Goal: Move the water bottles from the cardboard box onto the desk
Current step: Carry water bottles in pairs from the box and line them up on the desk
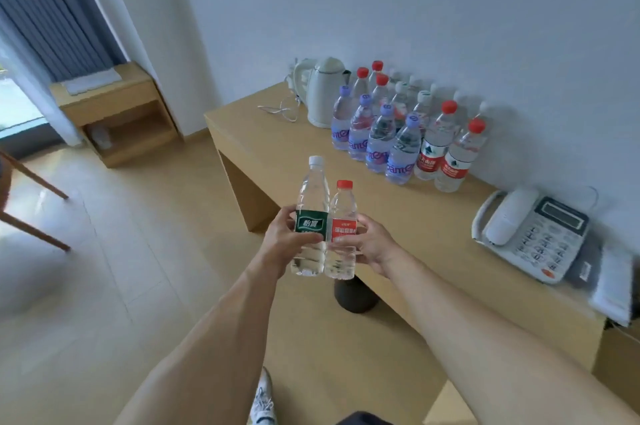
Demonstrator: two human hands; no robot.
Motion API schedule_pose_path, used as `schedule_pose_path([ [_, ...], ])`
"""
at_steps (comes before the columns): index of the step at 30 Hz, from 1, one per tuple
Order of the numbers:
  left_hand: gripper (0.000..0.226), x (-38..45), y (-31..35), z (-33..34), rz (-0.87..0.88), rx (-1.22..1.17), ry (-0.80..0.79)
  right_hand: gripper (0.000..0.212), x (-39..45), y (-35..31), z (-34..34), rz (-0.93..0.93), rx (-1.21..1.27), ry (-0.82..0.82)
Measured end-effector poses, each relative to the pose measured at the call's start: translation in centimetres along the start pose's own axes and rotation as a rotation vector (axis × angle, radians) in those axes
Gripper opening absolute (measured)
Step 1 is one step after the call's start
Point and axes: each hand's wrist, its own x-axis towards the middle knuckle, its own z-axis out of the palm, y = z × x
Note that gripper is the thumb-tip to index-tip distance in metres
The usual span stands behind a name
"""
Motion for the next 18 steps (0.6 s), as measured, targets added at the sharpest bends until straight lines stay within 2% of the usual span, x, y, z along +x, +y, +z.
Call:
schedule_pose_path([
  [5, 0.068, 7.9, 2.4, 4.7, -0.007, 0.067, -0.242, 0.071, 2.7, -1.5, -4.8, -0.017, 0.066, 0.255],
  [10, 0.067, 14.5, 4.6, 8.9, 0.044, 0.135, -0.482, 0.059, 4.1, -2.5, -8.0, -0.023, 0.130, 0.488],
  [14, 0.075, 17.3, 5.7, 11.6, 0.110, 0.151, -0.659, 0.071, 4.0, -2.8, -9.4, -0.031, 0.049, 0.646],
  [18, 0.075, 19.5, 5.2, 13.4, 0.179, 0.210, -0.757, 0.060, 3.6, -2.2, -9.4, -0.058, -0.023, 0.790],
])
